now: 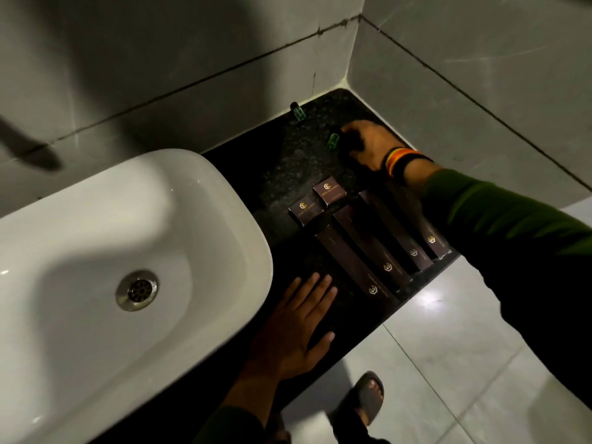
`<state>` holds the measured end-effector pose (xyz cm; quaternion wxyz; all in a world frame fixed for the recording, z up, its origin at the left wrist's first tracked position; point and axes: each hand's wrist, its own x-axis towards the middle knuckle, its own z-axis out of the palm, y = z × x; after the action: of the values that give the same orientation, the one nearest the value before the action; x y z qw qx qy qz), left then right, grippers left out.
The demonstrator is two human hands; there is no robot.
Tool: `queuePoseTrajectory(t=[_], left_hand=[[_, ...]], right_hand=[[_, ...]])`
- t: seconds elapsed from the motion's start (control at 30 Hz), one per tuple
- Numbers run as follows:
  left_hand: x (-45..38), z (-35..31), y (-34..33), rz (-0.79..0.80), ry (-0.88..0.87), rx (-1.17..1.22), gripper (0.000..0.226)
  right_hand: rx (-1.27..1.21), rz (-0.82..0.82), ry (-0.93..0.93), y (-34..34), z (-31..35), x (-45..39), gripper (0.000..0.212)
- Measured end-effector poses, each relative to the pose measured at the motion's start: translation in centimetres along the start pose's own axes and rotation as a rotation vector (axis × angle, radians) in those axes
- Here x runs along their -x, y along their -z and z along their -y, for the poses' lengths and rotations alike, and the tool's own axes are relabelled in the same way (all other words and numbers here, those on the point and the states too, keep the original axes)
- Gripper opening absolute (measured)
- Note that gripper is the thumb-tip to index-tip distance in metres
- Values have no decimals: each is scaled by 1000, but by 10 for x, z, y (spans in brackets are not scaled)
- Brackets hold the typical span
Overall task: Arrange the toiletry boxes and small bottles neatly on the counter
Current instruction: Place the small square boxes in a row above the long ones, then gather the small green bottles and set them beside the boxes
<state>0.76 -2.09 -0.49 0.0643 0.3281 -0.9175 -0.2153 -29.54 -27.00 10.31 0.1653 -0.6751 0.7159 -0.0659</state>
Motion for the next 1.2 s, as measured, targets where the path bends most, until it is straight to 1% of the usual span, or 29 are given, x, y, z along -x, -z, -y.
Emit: queuePoseTrajectory(t=[0.13, 0.2, 0.27, 0.33, 0.47, 0.63, 0.7, 0.77, 0.83, 0.87, 0.93, 1.0, 1.03, 1.1, 1.2], left_hand=[[1, -1, 1, 15, 16, -27, 77], [1, 0, 1, 13, 17, -38, 78], [1, 1, -1, 11, 13, -37, 79], [1, 1, -1, 8, 9, -33, 78], [2, 2, -3, -16, 6, -22, 78], [0, 3, -2, -29, -15, 26, 77], [0, 3, -1, -40, -26, 37, 77], [1, 2, 0, -38, -28, 43, 76], [1, 2, 1, -34, -27, 37, 76], [1, 1, 1, -29, -27, 29, 76], [1, 1, 2, -22, -27, 7, 76], [1, 1, 2, -22, -25, -4, 76], [1, 1, 2, -26, -22, -1, 76], [0, 1, 1, -36, -22, 14, 76], [0, 2, -1, -47, -32, 31, 75]], right_hand=[[123, 187, 59, -15, 12, -17, 77], [179, 219, 81, -23, 17, -22, 73], [216, 175, 99, -25, 19, -24, 56], [191, 126, 73, -24, 19, -23, 44], [30, 111, -28, -18, 9, -16, 38], [-166, -52, -153, -6, -8, 6, 21], [-130, -20, -157, -3, -13, 15, 26], [-74, 81, -156, -3, -16, 22, 43], [-53, 173, -145, -6, -14, 27, 52], [-31, 210, -129, -10, -11, 29, 52], [0, 223, -94, -17, -6, 31, 44], [-79, 176, -119, -20, -6, 31, 31], [-126, 161, -137, -17, -7, 30, 28], [-155, 188, -140, -9, -11, 30, 30], [-111, 257, -110, 7, -13, 37, 35]])
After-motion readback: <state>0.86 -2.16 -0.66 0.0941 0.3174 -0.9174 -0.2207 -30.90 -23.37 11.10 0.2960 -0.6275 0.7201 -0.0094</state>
